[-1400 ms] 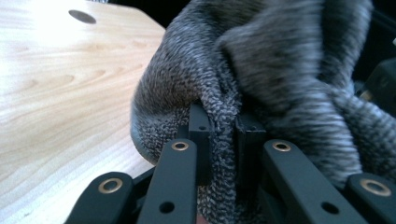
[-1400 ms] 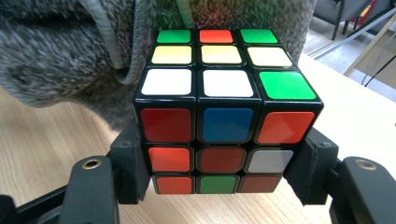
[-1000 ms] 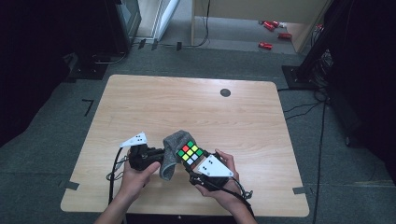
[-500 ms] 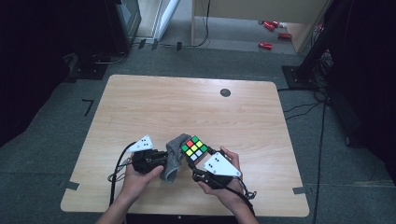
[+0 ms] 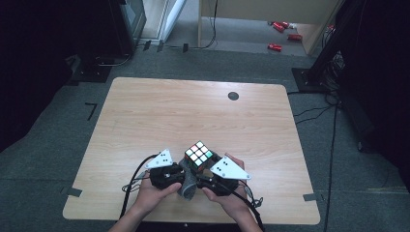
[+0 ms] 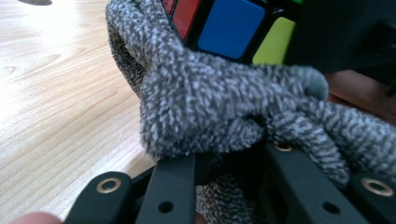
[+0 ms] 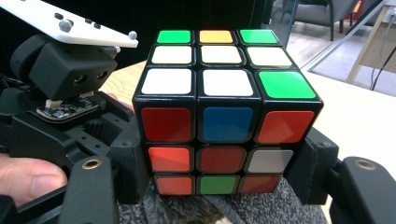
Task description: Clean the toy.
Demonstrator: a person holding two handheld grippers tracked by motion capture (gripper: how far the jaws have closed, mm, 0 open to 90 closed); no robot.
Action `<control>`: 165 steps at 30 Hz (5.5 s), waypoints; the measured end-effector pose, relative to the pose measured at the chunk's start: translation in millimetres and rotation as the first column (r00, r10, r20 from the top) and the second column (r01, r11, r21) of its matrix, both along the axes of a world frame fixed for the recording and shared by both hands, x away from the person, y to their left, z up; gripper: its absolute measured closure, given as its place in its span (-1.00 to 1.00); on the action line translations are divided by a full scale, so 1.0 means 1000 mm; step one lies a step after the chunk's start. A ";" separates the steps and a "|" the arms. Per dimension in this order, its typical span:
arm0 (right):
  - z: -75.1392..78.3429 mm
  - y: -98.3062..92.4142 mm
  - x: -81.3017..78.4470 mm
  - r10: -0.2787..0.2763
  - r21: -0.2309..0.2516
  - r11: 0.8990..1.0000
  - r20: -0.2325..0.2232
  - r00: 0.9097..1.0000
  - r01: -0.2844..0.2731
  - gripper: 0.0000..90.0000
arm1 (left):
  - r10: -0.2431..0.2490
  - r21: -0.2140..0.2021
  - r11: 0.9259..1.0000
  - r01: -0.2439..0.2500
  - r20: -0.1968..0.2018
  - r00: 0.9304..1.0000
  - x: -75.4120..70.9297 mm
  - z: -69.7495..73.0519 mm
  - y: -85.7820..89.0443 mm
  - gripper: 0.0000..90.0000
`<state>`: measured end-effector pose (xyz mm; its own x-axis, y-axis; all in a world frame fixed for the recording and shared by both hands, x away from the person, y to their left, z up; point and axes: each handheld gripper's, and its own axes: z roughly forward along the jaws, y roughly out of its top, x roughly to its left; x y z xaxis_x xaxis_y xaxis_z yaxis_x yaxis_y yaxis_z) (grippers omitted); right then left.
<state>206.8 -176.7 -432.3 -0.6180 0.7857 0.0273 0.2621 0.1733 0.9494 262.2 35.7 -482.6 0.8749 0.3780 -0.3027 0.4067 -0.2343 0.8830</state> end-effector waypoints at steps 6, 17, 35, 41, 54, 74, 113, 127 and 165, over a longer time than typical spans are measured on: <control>0.000 -0.001 0.000 0.000 0.004 1.000 -0.003 1.000 0.000 -0.23 | 0.101 -0.025 0.994 -0.102 -0.032 0.994 0.008 -0.002 0.012 0.75; -0.003 0.003 0.001 0.004 -0.009 1.000 -0.009 1.000 -0.004 -0.24 | 0.056 0.013 0.998 -0.056 0.009 0.998 -0.002 -0.005 -0.005 0.73; -0.007 0.001 0.003 0.013 -0.044 0.999 -0.026 1.000 -0.014 -0.23 | 0.090 0.029 0.996 -0.090 0.000 0.996 0.004 -0.006 0.003 0.65; -0.009 -0.008 0.007 -0.015 -0.067 0.998 -0.023 1.000 0.013 -0.23 | 0.154 0.073 0.985 -0.153 -0.003 0.988 0.017 -0.002 0.023 0.48; -0.016 -0.021 0.012 -0.053 -0.129 0.990 -0.017 0.998 0.050 -0.24 | 0.259 0.132 0.960 -0.249 -0.066 0.964 0.031 0.006 0.047 -0.12; -0.035 0.015 0.007 -0.050 -0.237 0.970 0.033 0.998 0.056 -0.24 | 0.180 -0.032 0.982 -0.187 -0.149 0.972 0.013 0.046 0.031 -0.48; -0.037 0.040 0.001 -0.016 -0.347 0.937 0.069 0.997 0.039 -0.45 | 0.177 0.159 0.973 -0.167 -0.051 0.983 0.004 0.030 0.003 -0.23; -0.039 0.026 0.011 -0.013 -0.312 0.950 0.029 0.999 0.022 -0.56 | 0.267 0.034 0.964 -0.265 -0.088 0.960 0.025 0.037 0.053 -0.23; -0.084 0.019 0.039 -0.120 -0.321 0.946 -0.235 0.964 0.039 0.15 | 0.269 -0.052 0.961 -0.270 -0.028 0.963 0.026 0.030 0.076 -0.23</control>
